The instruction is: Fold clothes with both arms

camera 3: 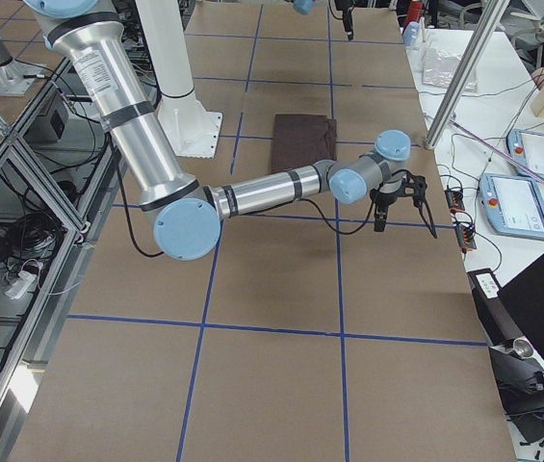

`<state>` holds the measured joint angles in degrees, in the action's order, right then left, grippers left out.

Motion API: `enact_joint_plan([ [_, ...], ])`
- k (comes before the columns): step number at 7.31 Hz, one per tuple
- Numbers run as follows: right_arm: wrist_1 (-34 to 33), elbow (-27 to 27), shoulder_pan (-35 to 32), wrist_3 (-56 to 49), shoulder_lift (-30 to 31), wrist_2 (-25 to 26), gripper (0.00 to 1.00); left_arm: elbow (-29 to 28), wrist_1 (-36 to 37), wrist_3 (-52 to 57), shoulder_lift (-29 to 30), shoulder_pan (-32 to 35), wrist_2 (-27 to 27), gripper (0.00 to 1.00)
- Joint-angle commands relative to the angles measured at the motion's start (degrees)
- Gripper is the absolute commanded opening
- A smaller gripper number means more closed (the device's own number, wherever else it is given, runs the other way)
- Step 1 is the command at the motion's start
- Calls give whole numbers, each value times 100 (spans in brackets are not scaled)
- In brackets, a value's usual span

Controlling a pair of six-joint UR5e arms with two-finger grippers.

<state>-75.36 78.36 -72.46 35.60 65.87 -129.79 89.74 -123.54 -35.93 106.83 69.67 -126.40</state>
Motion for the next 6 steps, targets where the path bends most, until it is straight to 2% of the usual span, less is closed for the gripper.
enact_joint_plan([
  [1, -1554, 179, -933, -2820, 320, -99, 100, -80, 722, 2641, -538, 1028, -271, 51],
  [2, -1604, 267, -1041, -2917, 495, -256, 100, -88, 1100, 3227, -636, 1327, -289, 52],
  [4, -1578, 382, -1024, -2892, 646, -328, 100, -246, 1840, 3488, -558, 1558, -324, 53],
  [5, -1622, 460, -1033, -2892, 690, -328, 100, -351, 2103, 3488, -558, 1707, -855, 56],
  [6, -1605, 522, -1033, -2892, 803, -311, 100, -483, 2202, 3505, -541, 1769, -947, 56],
])
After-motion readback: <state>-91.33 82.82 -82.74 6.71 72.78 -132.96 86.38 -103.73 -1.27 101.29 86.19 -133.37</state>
